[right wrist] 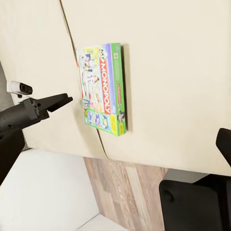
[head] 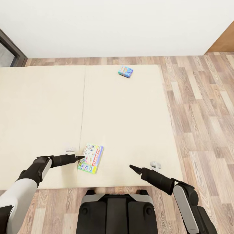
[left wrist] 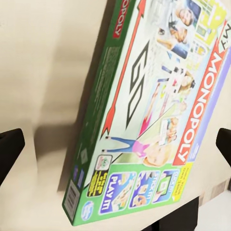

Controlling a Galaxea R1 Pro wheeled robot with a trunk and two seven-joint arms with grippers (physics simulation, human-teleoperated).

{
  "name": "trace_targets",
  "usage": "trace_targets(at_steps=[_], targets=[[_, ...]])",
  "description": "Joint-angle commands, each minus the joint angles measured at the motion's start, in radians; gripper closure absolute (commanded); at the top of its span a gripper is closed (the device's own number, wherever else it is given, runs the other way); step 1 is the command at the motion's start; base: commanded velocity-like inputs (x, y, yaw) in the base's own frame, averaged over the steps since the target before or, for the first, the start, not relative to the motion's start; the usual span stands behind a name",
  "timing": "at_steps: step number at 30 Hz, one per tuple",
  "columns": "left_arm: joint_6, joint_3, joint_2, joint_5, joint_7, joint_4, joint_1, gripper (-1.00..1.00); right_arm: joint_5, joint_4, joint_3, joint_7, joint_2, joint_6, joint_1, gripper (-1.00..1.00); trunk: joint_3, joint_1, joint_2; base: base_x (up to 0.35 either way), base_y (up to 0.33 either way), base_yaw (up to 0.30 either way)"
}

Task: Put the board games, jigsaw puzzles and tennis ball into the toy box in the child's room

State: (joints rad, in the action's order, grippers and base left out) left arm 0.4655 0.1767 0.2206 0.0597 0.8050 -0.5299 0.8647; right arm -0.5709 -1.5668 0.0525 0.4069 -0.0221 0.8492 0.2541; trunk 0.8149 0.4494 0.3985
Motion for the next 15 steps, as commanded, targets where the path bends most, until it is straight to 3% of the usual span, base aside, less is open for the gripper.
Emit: trace_targets(at_steps=[1, 9, 15], targets=[[0.007, 0.006, -0.001, 0.006, 0.007, -0.001, 0.0, -1.0, 0.002, 0.0, 0.003, 0.005, -0.001, 0.007, 0.0, -1.0, 0.001, 0.001, 0.002, 0.0, 0.0, 0.0], [0.007, 0.006, -0.001, 0.006, 0.006, -0.001, 0.001, -1.0, 0.002, 0.001, 0.003, 0.006, -0.001, 0.005, 0.0, -1.0, 0.001, 0.001, 0.002, 0.0, -0.015, 0.0], [0.007, 0.006, -0.001, 0.006, 0.006, -0.001, 0.001, -1.0, 0.002, 0.001, 0.003, 0.006, -0.001, 0.005, 0.0, -1.0, 0.001, 0.001, 0.002, 0.0, -0.211, 0.0]])
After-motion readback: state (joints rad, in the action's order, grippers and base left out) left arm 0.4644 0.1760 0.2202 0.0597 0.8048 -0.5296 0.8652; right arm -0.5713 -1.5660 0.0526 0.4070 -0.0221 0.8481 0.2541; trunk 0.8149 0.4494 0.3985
